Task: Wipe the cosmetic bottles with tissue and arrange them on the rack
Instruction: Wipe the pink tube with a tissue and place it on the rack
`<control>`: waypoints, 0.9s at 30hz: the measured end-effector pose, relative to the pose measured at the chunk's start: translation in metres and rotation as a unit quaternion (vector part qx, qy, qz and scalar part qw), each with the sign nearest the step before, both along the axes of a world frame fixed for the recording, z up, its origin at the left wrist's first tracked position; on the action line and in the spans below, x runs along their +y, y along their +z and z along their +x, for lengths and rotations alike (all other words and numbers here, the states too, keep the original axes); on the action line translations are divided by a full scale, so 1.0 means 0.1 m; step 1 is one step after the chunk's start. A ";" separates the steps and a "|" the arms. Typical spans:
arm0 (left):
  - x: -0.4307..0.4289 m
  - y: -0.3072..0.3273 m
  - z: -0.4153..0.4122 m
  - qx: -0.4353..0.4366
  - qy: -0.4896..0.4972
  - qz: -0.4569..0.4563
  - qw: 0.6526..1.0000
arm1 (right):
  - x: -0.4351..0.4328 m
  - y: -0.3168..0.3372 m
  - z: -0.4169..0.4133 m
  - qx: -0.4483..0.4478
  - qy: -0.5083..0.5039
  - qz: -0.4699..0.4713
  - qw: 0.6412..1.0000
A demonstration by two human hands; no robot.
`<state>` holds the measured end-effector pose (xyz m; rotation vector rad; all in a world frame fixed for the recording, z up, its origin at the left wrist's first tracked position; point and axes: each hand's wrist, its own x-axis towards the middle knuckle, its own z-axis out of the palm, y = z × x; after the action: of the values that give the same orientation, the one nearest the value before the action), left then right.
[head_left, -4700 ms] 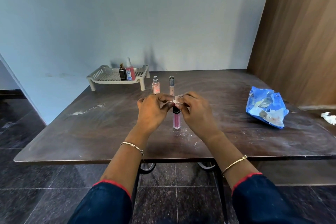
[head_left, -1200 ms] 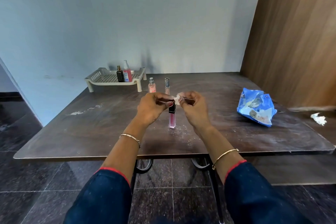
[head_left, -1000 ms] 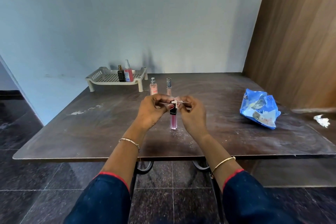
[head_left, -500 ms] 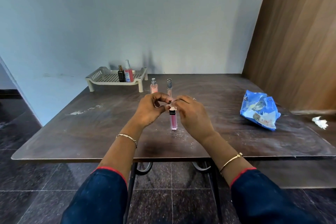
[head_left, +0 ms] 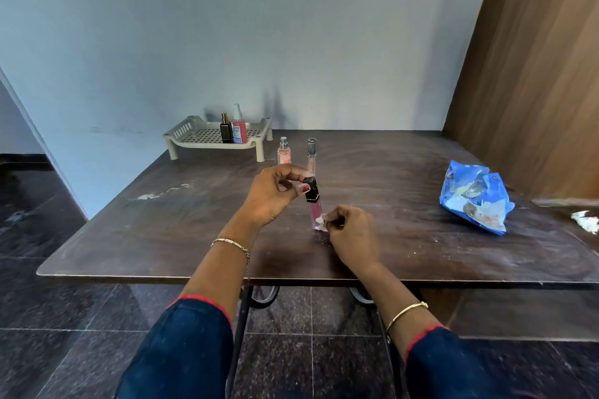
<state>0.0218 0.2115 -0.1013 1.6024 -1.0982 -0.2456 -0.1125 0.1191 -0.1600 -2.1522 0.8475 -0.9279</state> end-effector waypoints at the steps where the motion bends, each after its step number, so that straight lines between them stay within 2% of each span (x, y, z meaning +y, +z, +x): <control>1: 0.00 0.00 -0.01 0.001 -0.001 -0.002 1.000 | 0.01 0.03 0.00 0.005 0.001 0.011 1.000; 5: -0.04 0.02 -0.04 -0.010 -0.007 0.006 1.000 | 0.02 0.28 0.05 -0.050 0.001 0.060 0.997; 10: -0.05 0.05 -0.06 -0.027 -0.004 0.019 0.999 | 0.04 0.47 0.12 -0.113 -0.003 0.003 0.994; 15: -0.01 0.02 -0.03 -0.004 -0.001 0.005 1.000 | 0.01 0.15 0.09 -0.059 0.008 0.025 0.998; 19: -0.02 0.04 -0.04 -0.006 0.000 0.005 1.000 | 0.01 0.10 0.09 -0.052 -0.006 0.036 0.998; 25: -0.07 0.03 -0.08 -0.020 -0.009 0.013 1.000 | 0.03 0.39 0.12 -0.133 -0.020 -0.021 0.991; 27: -0.08 0.02 -0.07 -0.020 -0.011 0.010 1.000 | 0.02 0.31 0.13 -0.128 -0.017 -0.017 0.991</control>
<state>0.0145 0.2037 -0.0991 1.6210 -1.1467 -0.2410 -0.0995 0.1206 -0.1290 -1.9968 0.7478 -1.2131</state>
